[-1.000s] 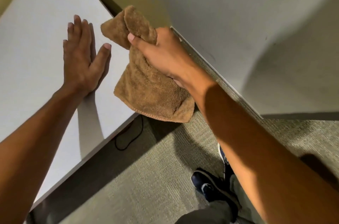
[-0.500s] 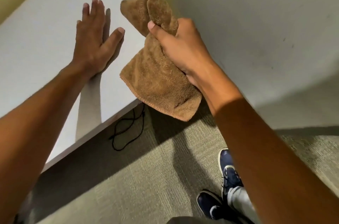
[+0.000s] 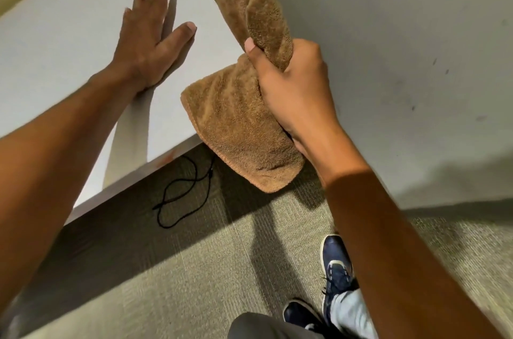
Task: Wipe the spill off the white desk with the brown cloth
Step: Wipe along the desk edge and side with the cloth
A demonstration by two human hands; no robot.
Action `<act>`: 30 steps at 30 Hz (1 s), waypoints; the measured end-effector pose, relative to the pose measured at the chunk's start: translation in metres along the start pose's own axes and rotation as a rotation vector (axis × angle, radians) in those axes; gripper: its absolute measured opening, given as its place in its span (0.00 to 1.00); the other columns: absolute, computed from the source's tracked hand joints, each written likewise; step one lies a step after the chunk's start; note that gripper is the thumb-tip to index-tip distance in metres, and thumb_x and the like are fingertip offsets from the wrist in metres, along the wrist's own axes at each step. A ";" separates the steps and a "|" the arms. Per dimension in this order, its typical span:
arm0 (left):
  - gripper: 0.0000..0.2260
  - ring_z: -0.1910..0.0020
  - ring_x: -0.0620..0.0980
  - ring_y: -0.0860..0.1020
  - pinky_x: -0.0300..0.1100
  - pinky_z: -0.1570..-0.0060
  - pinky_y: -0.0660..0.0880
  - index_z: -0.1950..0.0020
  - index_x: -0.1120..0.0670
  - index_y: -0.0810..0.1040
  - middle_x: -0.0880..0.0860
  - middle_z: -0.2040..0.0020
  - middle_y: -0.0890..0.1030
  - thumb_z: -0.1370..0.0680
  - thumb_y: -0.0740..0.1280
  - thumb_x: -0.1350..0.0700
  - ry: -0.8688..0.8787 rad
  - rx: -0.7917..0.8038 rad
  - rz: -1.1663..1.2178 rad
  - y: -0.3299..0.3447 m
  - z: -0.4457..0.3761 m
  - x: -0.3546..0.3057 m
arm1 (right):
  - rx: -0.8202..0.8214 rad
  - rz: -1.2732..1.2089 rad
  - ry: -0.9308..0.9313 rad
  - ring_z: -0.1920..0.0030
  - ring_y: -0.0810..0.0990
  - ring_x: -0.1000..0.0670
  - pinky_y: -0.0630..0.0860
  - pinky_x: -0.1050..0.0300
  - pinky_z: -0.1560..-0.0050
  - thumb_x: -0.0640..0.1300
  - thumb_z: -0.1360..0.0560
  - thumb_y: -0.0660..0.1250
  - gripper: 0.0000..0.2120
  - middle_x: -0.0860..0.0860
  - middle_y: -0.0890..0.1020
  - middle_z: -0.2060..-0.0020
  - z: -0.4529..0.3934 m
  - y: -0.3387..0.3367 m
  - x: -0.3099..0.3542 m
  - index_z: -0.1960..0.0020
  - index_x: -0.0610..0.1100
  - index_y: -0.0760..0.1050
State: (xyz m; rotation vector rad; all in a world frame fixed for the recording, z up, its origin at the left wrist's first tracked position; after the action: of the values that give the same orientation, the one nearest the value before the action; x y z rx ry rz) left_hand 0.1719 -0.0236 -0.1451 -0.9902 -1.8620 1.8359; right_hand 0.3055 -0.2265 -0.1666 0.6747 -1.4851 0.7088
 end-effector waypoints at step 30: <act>0.37 0.19 0.51 0.40 0.53 0.25 0.34 0.18 0.53 0.43 0.51 0.18 0.45 0.22 0.51 0.38 0.009 0.004 -0.026 0.004 -0.005 0.009 | 0.033 0.334 0.073 0.52 0.82 0.49 0.79 0.57 0.51 0.53 0.23 0.70 0.15 0.51 0.84 0.55 -0.052 0.017 0.018 0.48 0.41 0.82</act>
State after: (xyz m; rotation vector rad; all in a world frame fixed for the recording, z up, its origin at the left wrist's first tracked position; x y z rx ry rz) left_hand 0.1700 -0.0141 -0.1502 -0.9673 -1.8566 1.8167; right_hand 0.3248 -0.1756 -0.1480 0.4227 -1.5370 1.0040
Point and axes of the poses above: each hand's wrist, its own z-axis away from the middle knuckle, its own y-axis out of the palm, x = y × z, the point moved 4 cm from there along -z, towards the middle knuckle
